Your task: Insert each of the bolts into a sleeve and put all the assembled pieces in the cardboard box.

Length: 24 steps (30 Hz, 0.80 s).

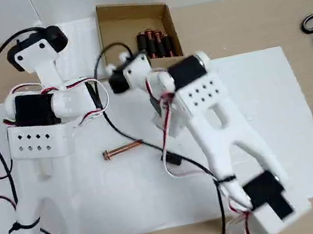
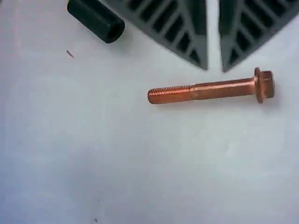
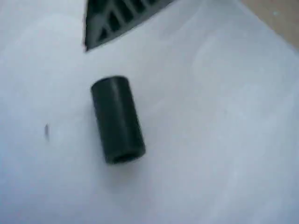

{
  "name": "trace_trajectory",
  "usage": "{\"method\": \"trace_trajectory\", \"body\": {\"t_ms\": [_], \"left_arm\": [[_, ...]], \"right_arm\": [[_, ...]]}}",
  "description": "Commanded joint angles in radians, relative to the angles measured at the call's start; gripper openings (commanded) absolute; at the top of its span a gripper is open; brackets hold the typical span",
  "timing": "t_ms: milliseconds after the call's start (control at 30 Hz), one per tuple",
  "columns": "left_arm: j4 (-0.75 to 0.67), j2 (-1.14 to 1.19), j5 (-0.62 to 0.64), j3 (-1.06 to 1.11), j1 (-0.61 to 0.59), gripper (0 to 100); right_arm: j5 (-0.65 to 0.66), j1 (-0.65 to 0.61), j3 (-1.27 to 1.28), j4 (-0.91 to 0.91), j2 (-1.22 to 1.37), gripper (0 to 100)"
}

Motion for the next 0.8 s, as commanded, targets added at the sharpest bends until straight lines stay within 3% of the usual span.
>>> {"method": "trace_trajectory", "body": {"t_ms": [0,267,533,767], "left_arm": [[0.017,-0.048,-0.002,-0.039,-0.006,1],[0.017,-0.048,-0.003,-0.039,-0.006,1],[0.017,-0.066,-0.002,-0.005,-0.015,1],[0.012,-0.374,-0.003,0.079,-0.064,1]], "right_arm": [[0.031,-0.013,0.13,0.012,-0.14,21.6],[0.04,-0.116,0.344,-0.056,-0.24,21.6],[0.043,-0.12,0.488,-0.239,-0.219,21.6],[0.043,-0.119,0.514,-0.329,-0.116,21.6]]}}
